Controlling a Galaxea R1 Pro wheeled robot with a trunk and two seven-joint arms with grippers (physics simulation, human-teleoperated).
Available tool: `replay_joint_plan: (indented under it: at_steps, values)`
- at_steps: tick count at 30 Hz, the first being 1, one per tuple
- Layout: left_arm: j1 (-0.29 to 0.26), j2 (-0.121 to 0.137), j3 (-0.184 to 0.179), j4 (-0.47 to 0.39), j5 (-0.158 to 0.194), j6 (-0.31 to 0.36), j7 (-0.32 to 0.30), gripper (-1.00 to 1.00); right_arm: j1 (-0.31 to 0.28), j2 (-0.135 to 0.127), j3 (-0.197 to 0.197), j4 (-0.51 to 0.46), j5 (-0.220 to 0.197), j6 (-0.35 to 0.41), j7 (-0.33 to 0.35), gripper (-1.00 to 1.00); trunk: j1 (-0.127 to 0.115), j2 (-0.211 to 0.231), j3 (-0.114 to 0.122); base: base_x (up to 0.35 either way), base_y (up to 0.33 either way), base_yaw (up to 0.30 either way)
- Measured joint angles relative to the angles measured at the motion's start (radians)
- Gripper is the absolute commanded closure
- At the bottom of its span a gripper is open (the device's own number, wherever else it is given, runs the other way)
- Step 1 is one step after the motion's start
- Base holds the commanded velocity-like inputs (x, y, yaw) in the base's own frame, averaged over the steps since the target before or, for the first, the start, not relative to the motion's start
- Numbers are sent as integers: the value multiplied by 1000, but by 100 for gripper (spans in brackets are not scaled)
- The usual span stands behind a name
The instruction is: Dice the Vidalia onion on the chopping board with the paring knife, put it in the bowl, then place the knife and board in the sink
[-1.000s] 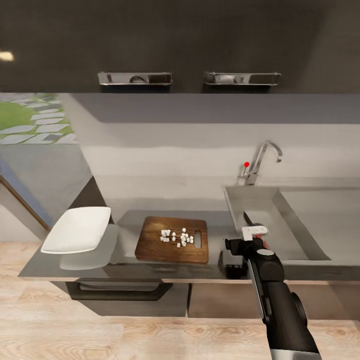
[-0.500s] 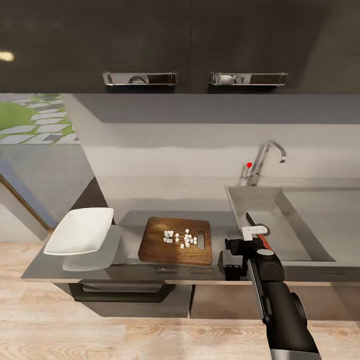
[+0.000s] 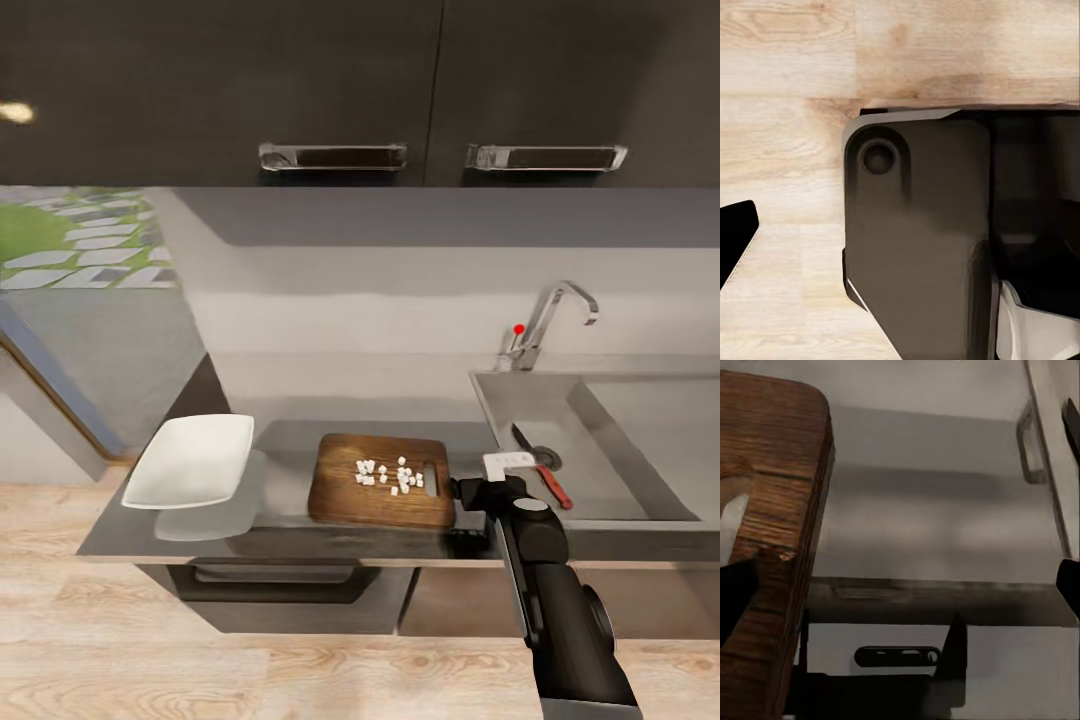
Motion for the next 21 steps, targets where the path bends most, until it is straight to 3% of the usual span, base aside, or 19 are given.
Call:
replay_joint_plan:
  at_steps: [7,21]
  values:
    - [0,0,0,0,0,0,0,-100,0,0,0,0,0,0,0,-100,0,0,0,0,183,0]
    - [0,0,-1,0,0,0,0,-100,0,0,0,0,1,0,0,-100,0,0,0,12,13,0]
